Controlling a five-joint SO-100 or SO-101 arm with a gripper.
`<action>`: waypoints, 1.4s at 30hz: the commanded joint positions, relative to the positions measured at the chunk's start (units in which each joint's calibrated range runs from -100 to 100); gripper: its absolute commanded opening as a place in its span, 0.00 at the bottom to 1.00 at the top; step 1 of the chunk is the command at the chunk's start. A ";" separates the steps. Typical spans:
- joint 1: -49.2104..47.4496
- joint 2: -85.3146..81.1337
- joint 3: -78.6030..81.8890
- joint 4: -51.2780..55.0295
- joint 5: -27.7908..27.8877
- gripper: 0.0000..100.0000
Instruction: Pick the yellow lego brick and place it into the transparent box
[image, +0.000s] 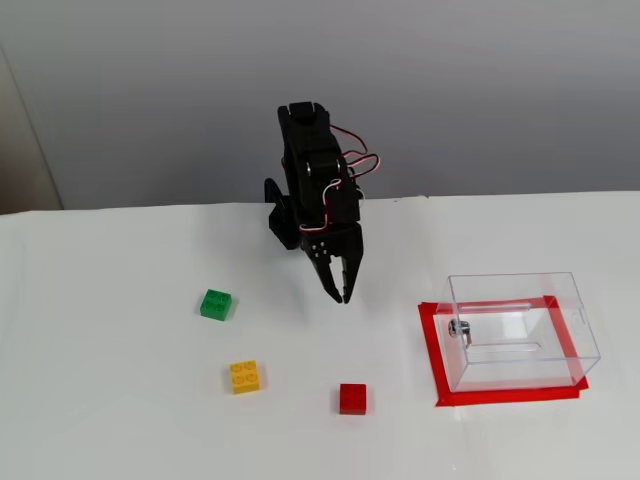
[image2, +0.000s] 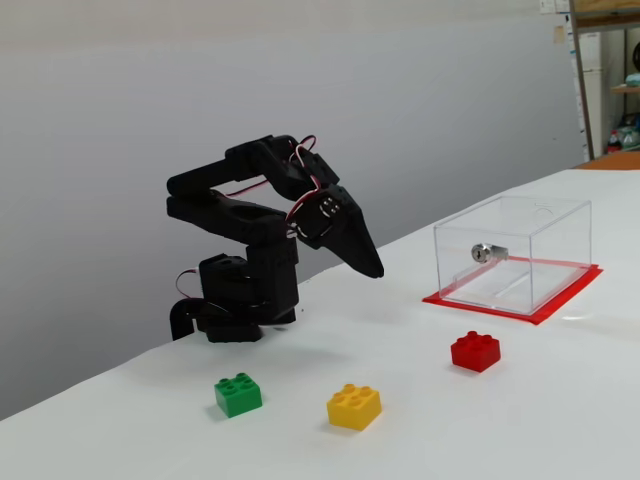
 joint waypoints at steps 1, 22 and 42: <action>0.19 7.56 -10.69 0.26 -0.19 0.01; 0.78 33.86 -43.51 0.17 -0.24 0.02; 8.76 52.28 -60.96 -0.44 -0.30 0.02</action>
